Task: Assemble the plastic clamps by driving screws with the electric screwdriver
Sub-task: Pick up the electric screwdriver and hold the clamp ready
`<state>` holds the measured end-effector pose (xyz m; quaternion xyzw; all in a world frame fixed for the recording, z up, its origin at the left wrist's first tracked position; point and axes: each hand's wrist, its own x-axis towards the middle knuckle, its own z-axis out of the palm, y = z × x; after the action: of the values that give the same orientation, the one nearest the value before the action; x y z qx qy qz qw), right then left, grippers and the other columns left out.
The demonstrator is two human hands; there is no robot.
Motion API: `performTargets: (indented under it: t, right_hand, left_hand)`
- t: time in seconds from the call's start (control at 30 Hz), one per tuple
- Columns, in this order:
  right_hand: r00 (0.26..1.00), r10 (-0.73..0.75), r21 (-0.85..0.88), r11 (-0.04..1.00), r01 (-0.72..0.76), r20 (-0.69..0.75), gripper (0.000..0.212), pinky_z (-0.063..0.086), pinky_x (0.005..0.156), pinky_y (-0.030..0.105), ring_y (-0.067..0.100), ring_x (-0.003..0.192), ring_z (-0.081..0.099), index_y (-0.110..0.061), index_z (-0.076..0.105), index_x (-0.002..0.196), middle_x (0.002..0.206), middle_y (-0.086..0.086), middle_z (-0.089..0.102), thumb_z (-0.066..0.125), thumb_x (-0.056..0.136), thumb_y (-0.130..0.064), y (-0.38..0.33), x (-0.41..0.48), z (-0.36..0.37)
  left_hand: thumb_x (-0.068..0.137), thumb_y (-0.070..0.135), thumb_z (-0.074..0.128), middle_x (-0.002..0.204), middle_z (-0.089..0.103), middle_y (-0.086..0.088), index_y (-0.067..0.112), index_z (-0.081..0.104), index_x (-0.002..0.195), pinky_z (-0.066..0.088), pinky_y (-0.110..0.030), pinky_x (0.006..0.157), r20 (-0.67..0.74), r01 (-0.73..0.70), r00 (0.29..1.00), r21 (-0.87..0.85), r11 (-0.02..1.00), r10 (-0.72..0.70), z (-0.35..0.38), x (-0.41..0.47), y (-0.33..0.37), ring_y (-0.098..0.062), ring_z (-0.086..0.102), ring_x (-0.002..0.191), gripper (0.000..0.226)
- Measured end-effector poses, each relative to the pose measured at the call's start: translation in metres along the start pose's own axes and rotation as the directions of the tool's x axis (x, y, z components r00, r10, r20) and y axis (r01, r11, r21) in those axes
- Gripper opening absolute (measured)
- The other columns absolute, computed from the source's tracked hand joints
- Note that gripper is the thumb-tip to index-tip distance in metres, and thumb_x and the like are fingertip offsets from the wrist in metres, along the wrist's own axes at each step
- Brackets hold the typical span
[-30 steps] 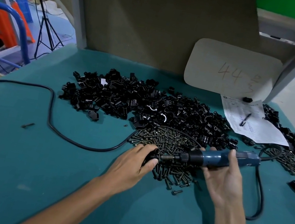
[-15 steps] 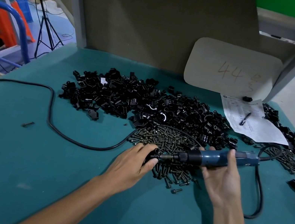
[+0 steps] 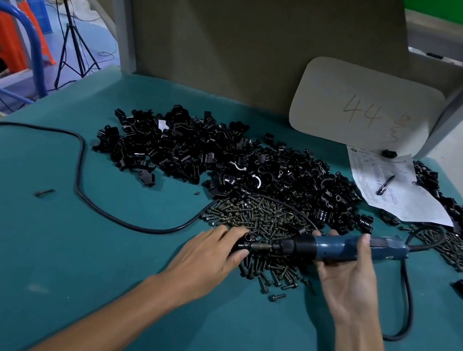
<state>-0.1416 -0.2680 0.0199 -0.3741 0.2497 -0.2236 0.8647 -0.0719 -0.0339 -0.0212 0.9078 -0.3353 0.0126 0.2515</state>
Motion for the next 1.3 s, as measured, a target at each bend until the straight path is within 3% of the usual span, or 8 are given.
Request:
performTargets:
  t: [0.43, 0.7, 0.83, 0.97, 1.07, 1.13, 1.23, 1.3]
  right_hand:
    - [1.0, 0.001, 0.024, 1.0, 0.0, -0.017, 0.069, 0.058, 0.086, 0.04, 0.034, 0.129, 0.06, -0.015, 0.038, 0.151, 0.125, 0.013, 0.063, 0.057, 0.093, -0.047, 0.0, -0.001, 0.003]
    - [0.999, -0.037, 0.054, 0.998, 0.037, 0.004, 0.072, 0.063, 0.078, 0.036, 0.032, 0.127, 0.061, -0.014, 0.036, 0.152, 0.118, 0.011, 0.062, 0.057, 0.092, -0.048, -0.001, -0.001, 0.002]
    - [0.999, -0.055, 0.109, 0.993, 0.054, 0.002, 0.066, 0.063, 0.08, 0.039, 0.032, 0.113, 0.07, -0.017, 0.038, 0.148, 0.133, 0.015, 0.061, 0.054, 0.093, -0.05, -0.004, -0.002, 0.003]
    - [0.997, -0.077, 0.092, 0.993, 0.075, 0.015, 0.064, 0.062, 0.082, 0.042, 0.032, 0.112, 0.071, -0.015, 0.039, 0.145, 0.133, 0.017, 0.06, 0.054, 0.093, -0.05, -0.011, -0.004, 0.01]
    - [0.994, -0.104, 0.08, 0.991, 0.107, -0.038, 0.058, 0.062, 0.084, 0.043, 0.029, 0.112, 0.071, -0.01, 0.04, 0.142, 0.132, 0.017, 0.061, 0.05, 0.099, -0.049, -0.019, -0.004, 0.014]
    - [0.987, -0.127, 0.103, 0.985, 0.137, -0.099, 0.056, 0.062, 0.085, 0.042, 0.027, 0.111, 0.072, -0.008, 0.041, 0.138, 0.134, 0.018, 0.062, 0.05, 0.1, -0.048, -0.036, -0.001, 0.012]
    - [0.98, -0.179, -0.186, 0.969, 0.159, -0.093, 0.062, 0.055, 0.096, 0.042, 0.02, 0.109, 0.071, -0.008, 0.044, 0.133, 0.127, 0.014, 0.065, 0.065, 0.088, -0.045, -0.063, 0.0, 0.001]
    - [0.971, -0.232, -0.613, 0.777, 0.146, -0.062, 0.062, 0.05, 0.104, 0.05, 0.021, 0.106, 0.064, -0.007, 0.038, 0.136, 0.126, 0.013, 0.059, 0.073, 0.092, -0.032, -0.066, 0.0, -0.011]
  left_hand:
    - [0.106, 0.054, 0.023, 0.105, 0.047, 0.012, 0.033, 0.031, 0.142, 0.039, -0.027, 0.078, 0.008, -0.016, 1.0, -0.008, 1.0, 0.017, 0.0, -0.001, -0.001, -0.009, 0.045, 0.092, 0.043]
    - [0.105, 0.056, 0.022, 0.107, 0.05, 0.012, 0.033, 0.03, 0.14, 0.035, -0.026, 0.079, 0.024, -0.01, 1.0, -0.038, 0.999, 0.011, -0.002, -0.001, 0.001, -0.008, 0.046, 0.094, 0.043]
    - [0.103, 0.061, 0.024, 0.08, 0.048, 0.019, 0.034, 0.041, 0.135, 0.031, -0.024, 0.072, 0.015, 0.04, 0.999, -0.142, 0.989, -0.038, -0.005, -0.001, 0.002, 0.003, 0.045, 0.078, 0.045]
    - [0.103, 0.063, 0.03, 0.055, 0.045, 0.01, 0.032, 0.051, 0.129, 0.03, -0.018, 0.06, 0.033, 0.1, 0.995, -0.298, 0.949, -0.094, -0.005, -0.001, 0.001, -0.004, 0.043, 0.053, 0.045]
    - [0.101, 0.064, 0.034, 0.068, 0.06, 0.005, 0.03, 0.053, 0.126, 0.041, -0.021, 0.057, 0.042, 0.125, 0.992, -0.466, 0.876, -0.12, -0.007, -0.002, -0.003, -0.005, 0.053, 0.057, 0.046]
    - [0.097, 0.069, 0.034, 0.096, 0.07, 0.006, 0.03, 0.054, 0.129, 0.052, -0.031, 0.078, -0.004, 0.171, 0.978, -0.549, 0.818, -0.207, -0.01, -0.003, -0.005, -0.002, 0.064, 0.087, 0.054]
    - [0.094, 0.07, 0.038, 0.113, 0.066, 0.012, 0.031, 0.059, 0.133, 0.05, -0.03, 0.092, -0.095, 0.189, 0.94, -0.656, 0.731, -0.328, -0.01, 0.0, -0.01, 0.0, 0.061, 0.104, 0.059]
    - [0.096, 0.066, 0.041, 0.111, 0.066, 0.01, 0.037, 0.055, 0.136, 0.052, -0.027, 0.08, -0.09, 0.213, 0.911, -0.733, 0.646, -0.402, -0.009, 0.004, -0.015, -0.004, 0.067, 0.09, 0.051]
